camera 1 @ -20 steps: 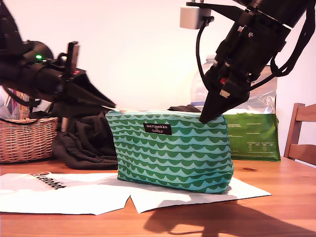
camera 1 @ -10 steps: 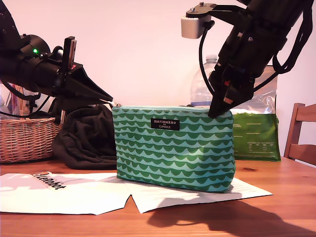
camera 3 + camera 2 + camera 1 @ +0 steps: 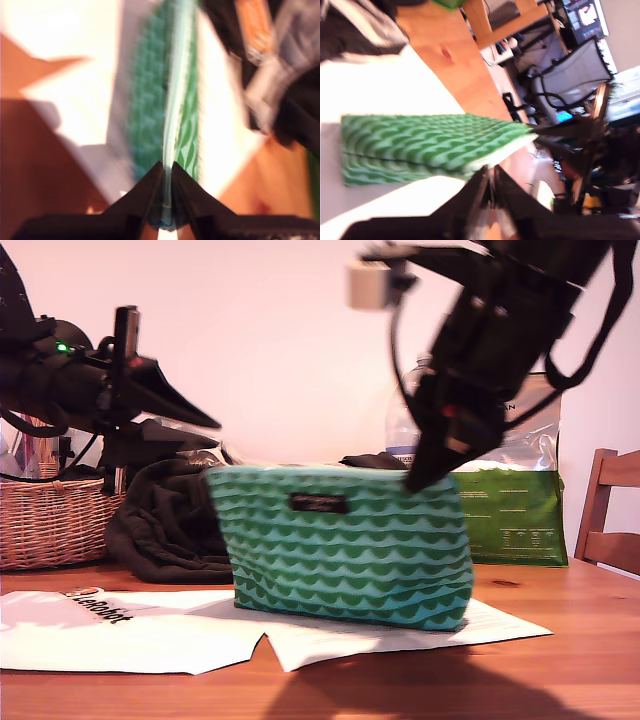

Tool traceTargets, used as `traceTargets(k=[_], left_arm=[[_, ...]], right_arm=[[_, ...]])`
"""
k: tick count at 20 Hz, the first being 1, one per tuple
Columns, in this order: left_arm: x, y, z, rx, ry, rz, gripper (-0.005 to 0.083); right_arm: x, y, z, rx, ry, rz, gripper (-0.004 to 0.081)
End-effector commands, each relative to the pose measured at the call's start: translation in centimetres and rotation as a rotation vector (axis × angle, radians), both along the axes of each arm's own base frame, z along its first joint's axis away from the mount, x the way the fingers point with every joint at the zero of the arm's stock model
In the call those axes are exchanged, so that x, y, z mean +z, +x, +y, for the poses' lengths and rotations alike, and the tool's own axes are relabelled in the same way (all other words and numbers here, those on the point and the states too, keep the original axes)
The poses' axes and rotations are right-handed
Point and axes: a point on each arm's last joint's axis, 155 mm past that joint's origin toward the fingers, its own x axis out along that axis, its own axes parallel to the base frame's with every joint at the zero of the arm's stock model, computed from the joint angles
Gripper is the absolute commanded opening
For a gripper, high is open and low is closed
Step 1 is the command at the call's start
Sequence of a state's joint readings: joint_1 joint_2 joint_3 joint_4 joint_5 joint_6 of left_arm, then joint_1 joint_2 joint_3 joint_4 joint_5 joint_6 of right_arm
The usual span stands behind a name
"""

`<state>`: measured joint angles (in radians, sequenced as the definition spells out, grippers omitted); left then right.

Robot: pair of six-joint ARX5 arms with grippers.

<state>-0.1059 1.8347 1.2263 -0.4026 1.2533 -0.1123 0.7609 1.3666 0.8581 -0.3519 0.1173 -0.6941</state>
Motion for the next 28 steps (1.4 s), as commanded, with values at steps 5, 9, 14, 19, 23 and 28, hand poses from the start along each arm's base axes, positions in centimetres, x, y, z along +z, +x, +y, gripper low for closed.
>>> traceTargets(k=[5, 9, 14, 19, 23, 28], left_arm=[[2.1, 0.5, 1.9, 0.015, -0.066, -0.034, 0.0196], [1.9, 0.7, 1.9, 0.008, -0.052, -0.096, -0.003], [-1.6, 3.1, 2.4, 0.113, 0.264, -0.241, -0.0019], [-0.1, 3.9, 2.6, 0.155, 0.379, -0.386, -0.0019], [1.7, 3.5, 3.5, 0.186, 0.429, -0.439, -0.0019], [2.5, 2.6, 4.2, 0.197, 0.538, -0.504, -0.0019]], right_arm=[[-1.9, -3.2, 0.9, 0.043, -0.026, 0.115, -0.0003], [-2.3, -4.2, 1.0, 0.007, 0.013, 0.187, 0.0361], [-2.8, -4.9, 0.6, -0.033, 0.015, 0.238, 0.0396], [-3.7, -6.1, -0.7, -0.08, -0.019, 0.309, 0.0395], [-4.2, -8.0, -1.6, -0.074, -0.052, 0.388, 0.0391], [-1.3, -4.3, 1.7, -0.222, 0.215, 0.311, 0.008]])
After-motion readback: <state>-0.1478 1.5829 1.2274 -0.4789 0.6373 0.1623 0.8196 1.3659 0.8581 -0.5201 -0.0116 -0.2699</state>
